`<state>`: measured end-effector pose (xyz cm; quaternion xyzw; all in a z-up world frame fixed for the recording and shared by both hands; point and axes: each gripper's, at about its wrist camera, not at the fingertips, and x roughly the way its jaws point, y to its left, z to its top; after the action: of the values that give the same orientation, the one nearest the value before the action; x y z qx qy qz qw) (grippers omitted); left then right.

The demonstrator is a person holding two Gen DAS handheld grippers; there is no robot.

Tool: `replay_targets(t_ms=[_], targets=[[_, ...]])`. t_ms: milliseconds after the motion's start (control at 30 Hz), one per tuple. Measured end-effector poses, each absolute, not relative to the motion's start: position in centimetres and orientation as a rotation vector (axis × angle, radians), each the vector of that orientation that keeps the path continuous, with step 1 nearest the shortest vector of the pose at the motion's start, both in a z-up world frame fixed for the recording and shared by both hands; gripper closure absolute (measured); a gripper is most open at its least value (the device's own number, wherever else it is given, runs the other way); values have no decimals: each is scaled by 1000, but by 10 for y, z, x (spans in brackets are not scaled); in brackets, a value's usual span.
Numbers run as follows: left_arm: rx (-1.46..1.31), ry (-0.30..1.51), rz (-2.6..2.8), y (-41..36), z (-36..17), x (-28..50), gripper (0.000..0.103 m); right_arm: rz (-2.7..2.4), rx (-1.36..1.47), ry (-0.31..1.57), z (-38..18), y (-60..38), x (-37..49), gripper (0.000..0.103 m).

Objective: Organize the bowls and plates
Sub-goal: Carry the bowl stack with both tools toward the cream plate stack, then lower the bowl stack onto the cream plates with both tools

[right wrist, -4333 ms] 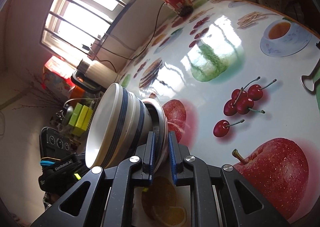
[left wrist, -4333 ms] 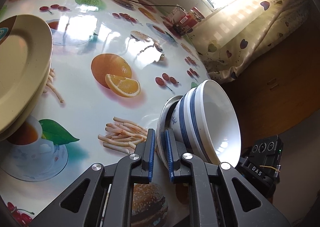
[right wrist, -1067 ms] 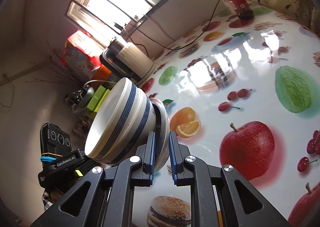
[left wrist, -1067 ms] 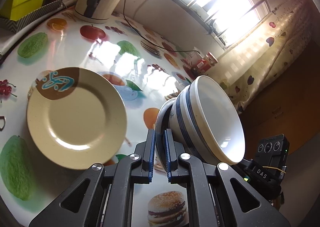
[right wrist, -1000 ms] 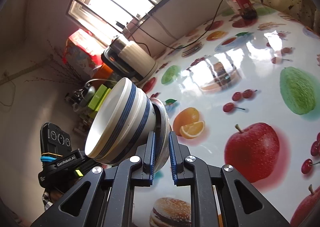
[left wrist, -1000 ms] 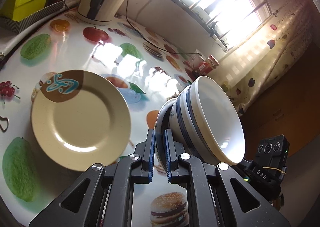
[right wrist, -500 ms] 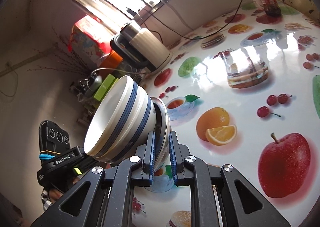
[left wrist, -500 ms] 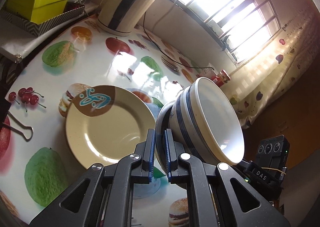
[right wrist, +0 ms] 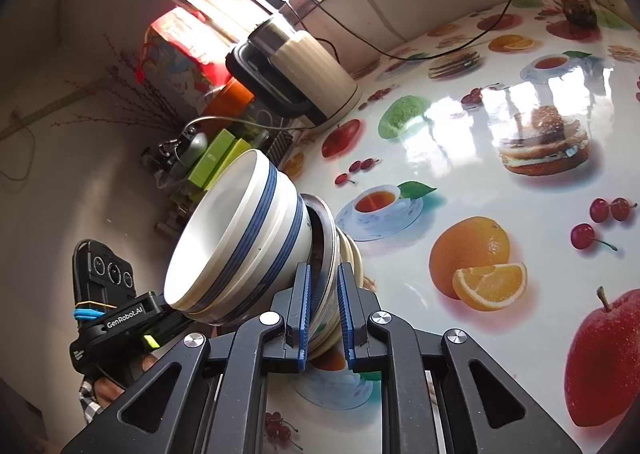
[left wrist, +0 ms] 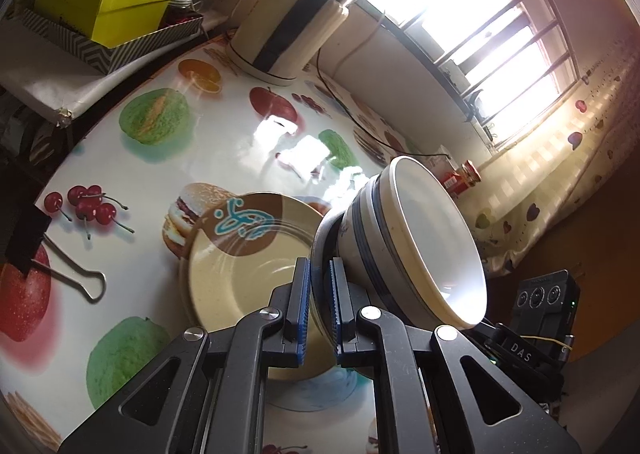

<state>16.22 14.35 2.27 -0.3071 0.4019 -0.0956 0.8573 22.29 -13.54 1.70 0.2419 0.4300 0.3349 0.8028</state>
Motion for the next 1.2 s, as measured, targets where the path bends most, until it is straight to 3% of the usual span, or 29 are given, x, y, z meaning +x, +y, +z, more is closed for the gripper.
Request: replay_targets(t_ms=[1200], targets=[[-655,869,-131,176,3,166,95,758,431,965,-1,-89,245,88]])
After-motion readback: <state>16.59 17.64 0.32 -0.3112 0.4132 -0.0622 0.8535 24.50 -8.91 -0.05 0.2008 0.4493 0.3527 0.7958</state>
